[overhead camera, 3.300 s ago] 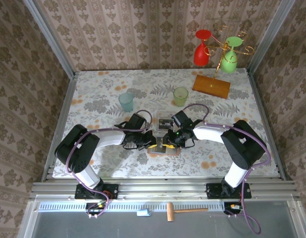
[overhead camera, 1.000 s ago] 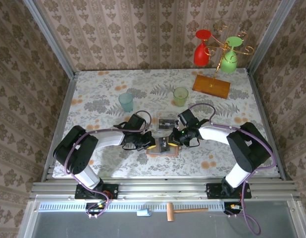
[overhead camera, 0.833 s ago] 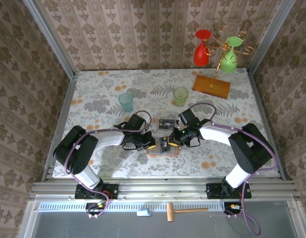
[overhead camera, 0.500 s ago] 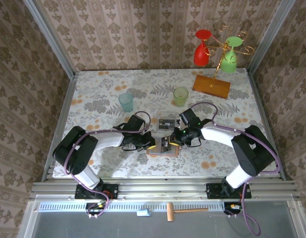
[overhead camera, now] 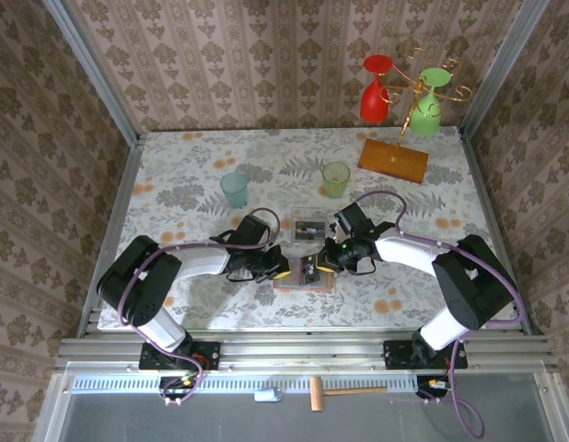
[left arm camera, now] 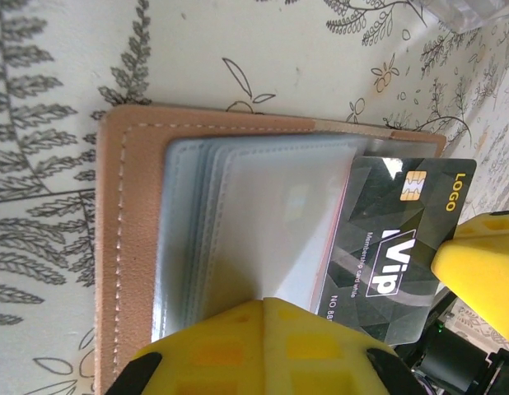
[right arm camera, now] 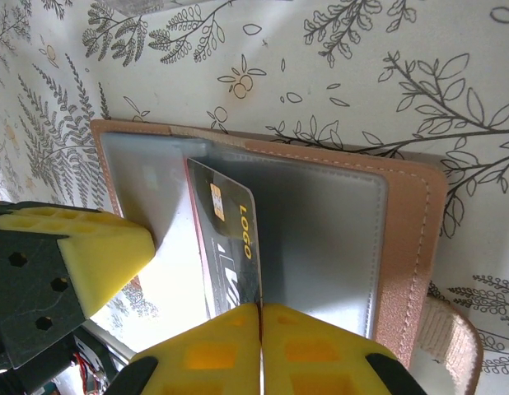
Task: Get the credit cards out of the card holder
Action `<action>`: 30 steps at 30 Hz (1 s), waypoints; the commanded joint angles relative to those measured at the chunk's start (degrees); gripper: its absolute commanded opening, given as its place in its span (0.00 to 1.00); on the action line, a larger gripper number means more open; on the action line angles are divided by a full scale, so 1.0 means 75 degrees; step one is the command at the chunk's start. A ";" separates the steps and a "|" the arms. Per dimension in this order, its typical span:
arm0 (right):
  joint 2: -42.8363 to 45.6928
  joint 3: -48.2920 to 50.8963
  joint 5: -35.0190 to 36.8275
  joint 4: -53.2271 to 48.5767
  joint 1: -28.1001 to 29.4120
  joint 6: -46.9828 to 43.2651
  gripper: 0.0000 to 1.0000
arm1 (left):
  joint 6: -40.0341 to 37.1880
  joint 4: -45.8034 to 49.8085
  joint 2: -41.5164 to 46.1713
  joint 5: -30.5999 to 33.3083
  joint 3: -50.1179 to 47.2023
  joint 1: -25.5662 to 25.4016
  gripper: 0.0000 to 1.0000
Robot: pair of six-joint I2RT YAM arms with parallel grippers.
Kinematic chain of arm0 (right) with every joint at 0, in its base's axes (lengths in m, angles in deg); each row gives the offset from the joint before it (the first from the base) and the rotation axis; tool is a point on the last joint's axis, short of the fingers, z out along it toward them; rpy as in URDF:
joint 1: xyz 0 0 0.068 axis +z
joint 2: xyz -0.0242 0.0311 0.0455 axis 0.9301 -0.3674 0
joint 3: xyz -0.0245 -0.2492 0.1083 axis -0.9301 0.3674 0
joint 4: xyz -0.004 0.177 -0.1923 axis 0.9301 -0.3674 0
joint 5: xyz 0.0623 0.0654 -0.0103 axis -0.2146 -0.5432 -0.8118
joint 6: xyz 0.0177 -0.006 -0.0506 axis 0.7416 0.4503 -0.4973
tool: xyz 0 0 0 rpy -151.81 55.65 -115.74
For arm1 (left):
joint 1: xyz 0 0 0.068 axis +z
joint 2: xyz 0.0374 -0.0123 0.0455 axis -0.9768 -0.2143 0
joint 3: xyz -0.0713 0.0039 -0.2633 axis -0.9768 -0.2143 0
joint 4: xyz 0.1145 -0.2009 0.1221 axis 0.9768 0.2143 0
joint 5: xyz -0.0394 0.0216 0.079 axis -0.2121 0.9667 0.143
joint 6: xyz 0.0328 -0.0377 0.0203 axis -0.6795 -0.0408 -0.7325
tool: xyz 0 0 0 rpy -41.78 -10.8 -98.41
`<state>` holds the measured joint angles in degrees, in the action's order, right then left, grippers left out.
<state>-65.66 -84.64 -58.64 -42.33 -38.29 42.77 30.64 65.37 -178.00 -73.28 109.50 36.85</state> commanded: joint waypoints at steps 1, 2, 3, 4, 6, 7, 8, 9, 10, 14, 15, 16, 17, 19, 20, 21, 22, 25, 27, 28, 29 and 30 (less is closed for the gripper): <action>0.0219 0.0101 0.0139 -0.0265 -0.0033 -0.0014 0.07 | 0.0136 0.0183 0.0099 0.0127 -0.0185 -0.0083 0.07; 0.0229 0.0101 0.0154 -0.0262 -0.0038 -0.0002 0.07 | 0.0148 0.0173 0.0114 0.0130 -0.0195 -0.0083 0.08; 0.0243 0.0101 0.0170 -0.0266 -0.0042 0.0004 0.07 | 0.0154 0.0170 0.0123 0.0137 -0.0200 -0.0083 0.08; 0.0265 0.0115 0.0197 -0.0287 -0.0037 0.0019 0.07 | 0.0163 0.0169 0.0129 0.0144 -0.0216 -0.0092 0.07; 0.0338 0.0156 0.0280 -0.0293 -0.0038 0.0031 0.07 | 0.0171 0.0166 0.0125 0.0159 -0.0228 -0.0084 0.08; 0.0382 0.0197 0.0298 -0.0294 -0.0044 0.0033 0.07 | 0.0176 0.0155 0.0126 0.0154 -0.0240 -0.0086 0.08; 0.0412 0.0218 0.0310 -0.0297 -0.0045 0.0034 0.07 | 0.0212 0.0116 0.0125 0.0162 -0.0269 -0.0086 0.08; 0.0418 0.0239 0.0300 -0.0298 -0.0041 0.0039 0.07 | 0.0234 0.0073 0.0128 0.0158 -0.0287 -0.0088 0.08; 0.0421 0.0253 0.0277 -0.0294 -0.0036 0.0045 0.07 | 0.0262 0.0059 0.0134 0.0153 -0.0302 -0.0089 0.08; 0.0407 0.0301 0.0264 -0.0246 -0.0039 0.0067 0.07 | 0.0266 0.0037 0.0134 0.0172 -0.0311 -0.0097 0.08; 0.0417 0.0312 0.0246 -0.0228 -0.0036 0.0073 0.07 | 0.0266 0.0036 0.0125 0.0170 -0.0313 -0.0095 0.08; 0.0410 0.0312 0.0239 -0.0209 -0.0031 0.0091 0.07 | 0.0265 0.0036 0.0135 0.0174 -0.0314 -0.0095 0.08; 0.0410 0.0322 0.0218 -0.0173 -0.0030 0.0113 0.07 | 0.0274 0.0036 0.0137 0.0177 -0.0308 -0.0097 0.08; 0.0413 0.0312 0.0183 -0.0129 -0.0036 0.0150 0.07 | 0.0271 0.0037 0.0140 0.0186 -0.0314 -0.0111 0.08; 0.0407 0.0312 0.0182 -0.0109 -0.0036 0.0176 0.07 | 0.0279 0.0039 0.0139 0.0182 -0.0314 -0.0113 0.08; 0.0407 0.0311 0.0170 -0.0105 -0.0024 0.0191 0.07 | 0.0279 0.0030 0.0151 0.0179 -0.0314 -0.0124 0.08; 0.0416 0.0312 0.0160 -0.0103 -0.0023 0.0200 0.07 | 0.0289 0.0020 0.0155 0.0176 -0.0314 -0.0120 0.08; 0.0441 0.0324 0.0091 -0.0045 -0.0012 0.0281 0.10 | 0.0305 -0.0022 0.0164 0.0147 -0.0303 -0.0119 0.09; 0.0439 0.0347 0.0021 0.0013 0.0000 0.0368 0.12 | 0.0318 -0.0021 0.0190 0.0116 -0.0270 -0.0129 0.10; 0.0444 0.0354 0.0007 0.0026 0.0011 0.0411 0.13 | 0.0313 -0.0022 0.0212 0.0111 -0.0263 -0.0129 0.10; 0.0453 0.0348 -0.0005 0.0049 0.0029 0.0461 0.14 | 0.0312 -0.0008 0.0250 0.0103 -0.0247 -0.0127 0.10; 0.0470 0.0348 -0.0006 0.0059 0.0045 0.0478 0.14 | 0.0312 0.0021 0.0293 0.0106 -0.0232 -0.0128 0.10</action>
<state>-63.57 -82.76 -57.79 -42.44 -38.27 44.84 32.35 63.60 -177.48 -73.07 108.56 36.35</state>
